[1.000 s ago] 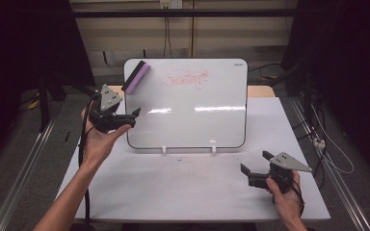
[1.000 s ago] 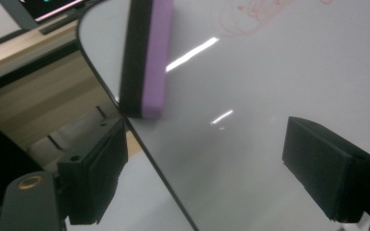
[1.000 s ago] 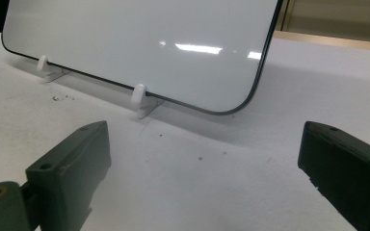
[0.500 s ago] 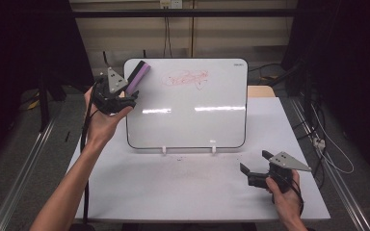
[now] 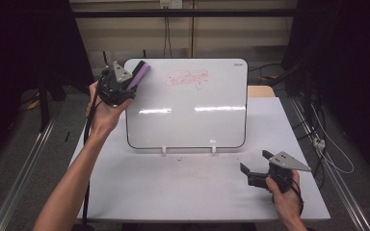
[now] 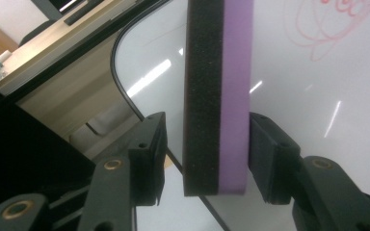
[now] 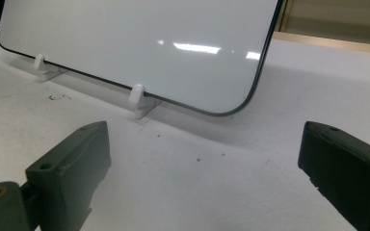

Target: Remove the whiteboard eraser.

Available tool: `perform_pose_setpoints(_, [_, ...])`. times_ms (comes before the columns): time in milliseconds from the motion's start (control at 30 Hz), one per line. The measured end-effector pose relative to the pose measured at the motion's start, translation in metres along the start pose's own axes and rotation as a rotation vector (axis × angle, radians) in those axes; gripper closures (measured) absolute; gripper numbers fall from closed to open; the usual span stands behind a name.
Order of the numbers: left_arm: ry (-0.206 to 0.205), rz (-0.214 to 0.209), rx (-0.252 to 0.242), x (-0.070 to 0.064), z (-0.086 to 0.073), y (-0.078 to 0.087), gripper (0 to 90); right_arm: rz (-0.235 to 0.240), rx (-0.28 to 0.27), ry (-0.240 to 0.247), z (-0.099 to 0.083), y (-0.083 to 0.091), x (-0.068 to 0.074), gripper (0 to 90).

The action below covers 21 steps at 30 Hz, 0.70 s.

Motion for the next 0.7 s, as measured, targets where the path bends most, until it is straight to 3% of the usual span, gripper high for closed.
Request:
perform_pose_setpoints(200, [-0.013,-0.003,-0.006,-0.0032,0.0008,-0.0009,62.4,0.001,-0.002,0.003,-0.0002,-0.0009,-0.0006,4.1])
perform_pose_setpoints(700, [0.002,0.008,-0.030,-0.0034,0.0005,0.0009,64.1,0.006,0.000,0.005,-0.0001,-0.0012,0.0007,4.1])
Point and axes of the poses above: each handheld gripper's, and its own axes: y roughly backward along the jaws, z roughly out of its top, x roughly to its left, the point moved 8 cm from there along -y, roughly forward along the jaws, and after that the axes turned 5 degrees about y, right-handed, at the moved point
